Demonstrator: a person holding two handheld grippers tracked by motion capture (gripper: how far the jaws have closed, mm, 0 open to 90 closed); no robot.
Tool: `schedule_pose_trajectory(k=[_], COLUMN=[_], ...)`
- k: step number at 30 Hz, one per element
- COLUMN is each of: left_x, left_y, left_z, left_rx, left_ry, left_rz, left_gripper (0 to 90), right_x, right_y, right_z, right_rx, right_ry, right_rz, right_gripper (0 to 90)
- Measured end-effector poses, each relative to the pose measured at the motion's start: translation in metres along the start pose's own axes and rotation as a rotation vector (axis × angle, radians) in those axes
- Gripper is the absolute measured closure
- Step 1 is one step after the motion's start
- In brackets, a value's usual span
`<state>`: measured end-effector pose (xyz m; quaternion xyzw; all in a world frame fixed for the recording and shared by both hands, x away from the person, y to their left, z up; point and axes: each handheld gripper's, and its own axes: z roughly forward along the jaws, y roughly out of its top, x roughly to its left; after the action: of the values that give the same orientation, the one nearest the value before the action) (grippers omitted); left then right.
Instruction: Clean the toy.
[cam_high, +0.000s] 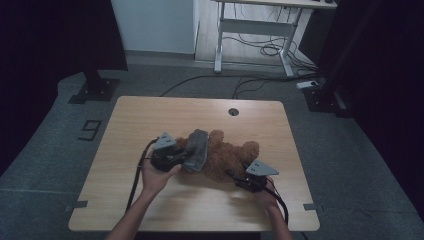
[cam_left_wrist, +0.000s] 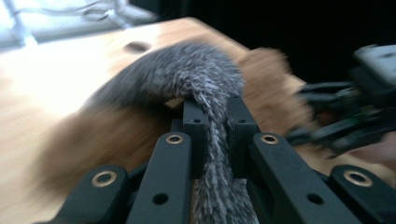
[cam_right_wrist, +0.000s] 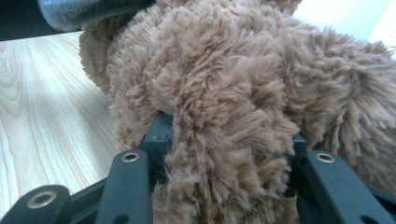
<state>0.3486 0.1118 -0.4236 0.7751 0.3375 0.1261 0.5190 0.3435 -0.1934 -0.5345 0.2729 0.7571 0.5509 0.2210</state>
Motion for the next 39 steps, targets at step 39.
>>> schedule_pose_trajectory(k=[39], left_x=[0.033], left_y=[-0.018], left_z=[0.025], left_rx=[0.111], left_ry=[0.160], left_rz=[-0.094], left_gripper=[81.0], right_x=[0.000], right_y=[-0.006], right_z=[0.000], right_rx=[-0.005], right_ry=[-0.007], right_rz=[0.012], right_gripper=[53.0])
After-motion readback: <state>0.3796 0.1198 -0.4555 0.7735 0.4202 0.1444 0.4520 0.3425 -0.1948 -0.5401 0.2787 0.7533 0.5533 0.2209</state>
